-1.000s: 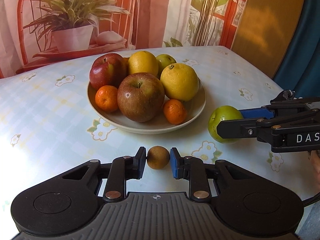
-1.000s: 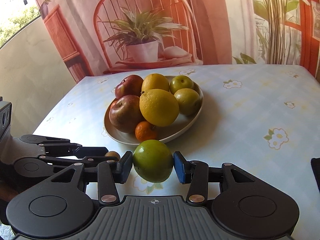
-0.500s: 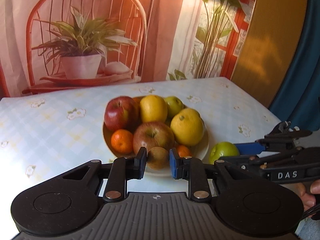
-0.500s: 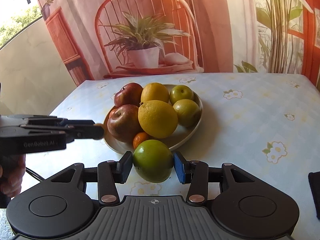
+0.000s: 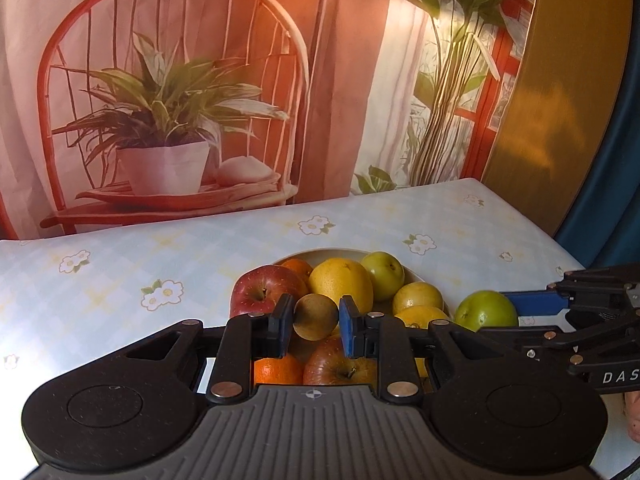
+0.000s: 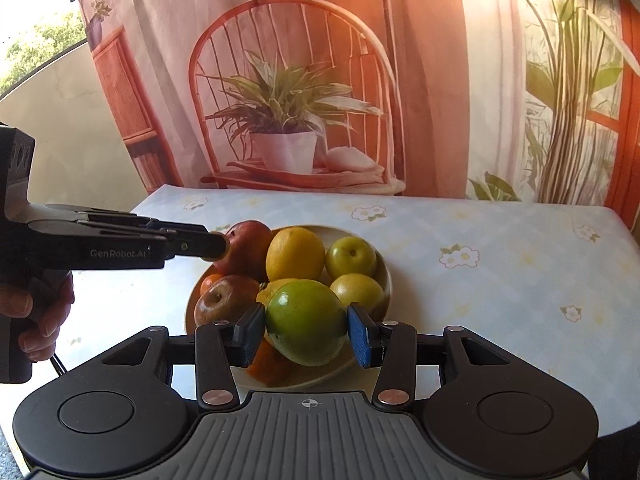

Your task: Organize fruits

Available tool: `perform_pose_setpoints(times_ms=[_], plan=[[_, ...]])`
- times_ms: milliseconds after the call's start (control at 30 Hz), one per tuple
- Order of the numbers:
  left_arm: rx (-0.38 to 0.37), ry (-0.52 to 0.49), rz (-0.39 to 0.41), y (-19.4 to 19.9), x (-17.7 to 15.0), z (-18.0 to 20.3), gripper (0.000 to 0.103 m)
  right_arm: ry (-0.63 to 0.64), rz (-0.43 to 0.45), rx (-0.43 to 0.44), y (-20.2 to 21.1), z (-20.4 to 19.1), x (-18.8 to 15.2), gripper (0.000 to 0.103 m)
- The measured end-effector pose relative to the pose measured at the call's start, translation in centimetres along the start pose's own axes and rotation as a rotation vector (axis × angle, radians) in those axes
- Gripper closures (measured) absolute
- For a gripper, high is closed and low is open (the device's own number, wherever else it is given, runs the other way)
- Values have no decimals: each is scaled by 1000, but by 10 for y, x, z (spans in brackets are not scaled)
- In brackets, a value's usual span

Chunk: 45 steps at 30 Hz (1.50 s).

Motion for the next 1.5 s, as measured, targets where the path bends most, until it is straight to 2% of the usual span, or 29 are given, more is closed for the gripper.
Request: perform_pose_setpoints(times_ms=[333, 600, 1200, 1300, 1367, 1500], plan=[[-21, -17, -50, -29, -1, 0, 77, 22, -9, -4, -30, 8, 29, 62], [-37, -48, -56, -34, -5, 4, 77, 36, -31, -1, -56, 4, 37, 62], [15, 8, -33, -11, -6, -10, 75, 22, -66, -8, -61, 1, 32, 61], [30, 23, -23, -1, -5, -12, 61, 28, -65, -29, -54, -2, 32, 61], [44, 36, -13, 8, -4, -14, 47, 34, -61, -47, -47, -3, 32, 60], [68, 72, 10, 30, -1, -19, 28, 23, -52, -71, -30, -5, 30, 52]])
Point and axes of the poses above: each gripper's, at about its wrist camera, not at the fingertips, and y roughly against the way its jaws point, z to its right, x to its top, the point moved 8 cm from there along -y, roughly the way its jaws point, and after that the axes turned 1 degree about -x, right-handed, at the moved point
